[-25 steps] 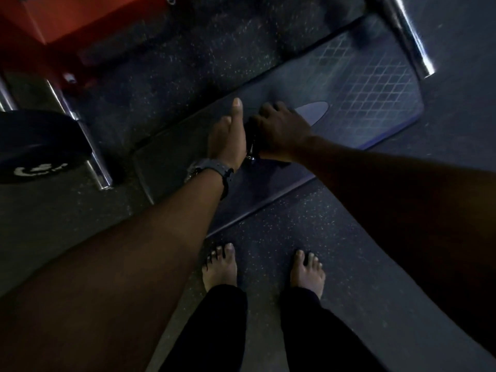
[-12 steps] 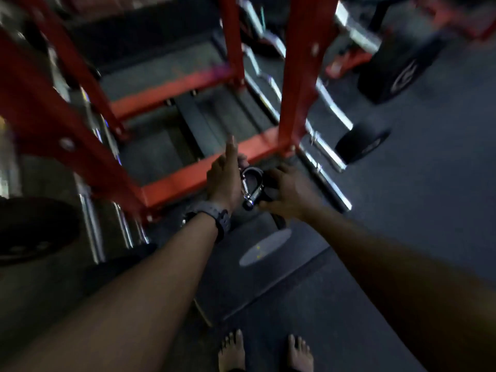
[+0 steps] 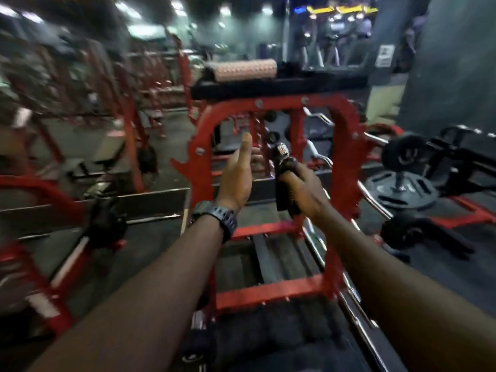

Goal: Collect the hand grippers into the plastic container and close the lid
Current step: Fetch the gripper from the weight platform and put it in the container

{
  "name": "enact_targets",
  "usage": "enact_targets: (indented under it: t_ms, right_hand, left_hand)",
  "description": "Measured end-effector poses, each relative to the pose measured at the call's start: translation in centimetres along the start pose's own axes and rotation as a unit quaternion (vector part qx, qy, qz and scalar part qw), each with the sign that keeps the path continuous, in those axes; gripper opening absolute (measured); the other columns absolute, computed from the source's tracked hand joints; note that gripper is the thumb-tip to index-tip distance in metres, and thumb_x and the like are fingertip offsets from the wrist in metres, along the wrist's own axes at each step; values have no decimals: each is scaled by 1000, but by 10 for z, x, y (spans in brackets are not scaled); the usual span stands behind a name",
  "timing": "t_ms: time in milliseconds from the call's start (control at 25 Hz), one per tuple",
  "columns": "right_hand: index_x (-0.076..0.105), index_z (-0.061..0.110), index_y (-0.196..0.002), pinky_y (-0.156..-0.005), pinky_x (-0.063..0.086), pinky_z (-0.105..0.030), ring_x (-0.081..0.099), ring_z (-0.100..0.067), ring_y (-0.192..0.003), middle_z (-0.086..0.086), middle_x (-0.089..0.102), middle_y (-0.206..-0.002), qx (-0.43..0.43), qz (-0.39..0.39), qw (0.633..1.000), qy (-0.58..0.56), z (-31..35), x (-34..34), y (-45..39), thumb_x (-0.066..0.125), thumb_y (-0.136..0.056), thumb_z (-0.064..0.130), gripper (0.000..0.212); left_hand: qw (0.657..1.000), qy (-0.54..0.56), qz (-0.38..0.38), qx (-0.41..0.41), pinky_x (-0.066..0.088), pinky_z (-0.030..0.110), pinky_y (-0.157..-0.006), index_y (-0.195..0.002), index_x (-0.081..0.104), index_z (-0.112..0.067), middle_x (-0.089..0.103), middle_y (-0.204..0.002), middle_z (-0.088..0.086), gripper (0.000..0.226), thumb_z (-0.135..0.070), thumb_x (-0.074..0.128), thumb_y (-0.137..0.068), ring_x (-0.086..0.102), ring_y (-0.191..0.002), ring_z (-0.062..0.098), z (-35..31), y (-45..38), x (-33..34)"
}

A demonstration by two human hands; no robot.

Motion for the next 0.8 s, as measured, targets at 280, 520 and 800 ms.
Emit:
enact_targets:
  t_ms: [280,520,800]
  right_hand:
    - [69,31,-99,-71,56,-39,70,-17,-80,0,73,-88,-88,110,983,-114,136,90,59,57,-73,51,34]
    - [70,43,-88,-69,58,-41,68,-19,-76,3,71,-79,-111,209,956,-174,217,203,99,60,-70,51,22]
    - [67,35,-91,-74,54,-33,69,-9,-79,9,72,-82,-167,328,914,-174,316,357,190,58,-76,46,21]
  left_hand:
    - [986,-30,-159,38,47,32,-74,-99,67,-19,68,-96,5,60,-67,31,-98,61,-83,17,-94,90,-168]
    - [968,-33,-235,85,44,21,-60,-96,64,-20,58,-94,7,56,-65,33,-99,52,-76,15,-153,152,-289]
    - [931,-83,-347,78,46,30,-73,-111,68,-12,61,-102,9,64,-64,32,-99,54,-92,23,-179,258,-448]
Point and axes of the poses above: each hand's wrist, its own y-axis away from the middle knuckle, its own x-axis out of the palm, z = x × y, the point moved 8 cm from there along -y, towards the middle knuckle
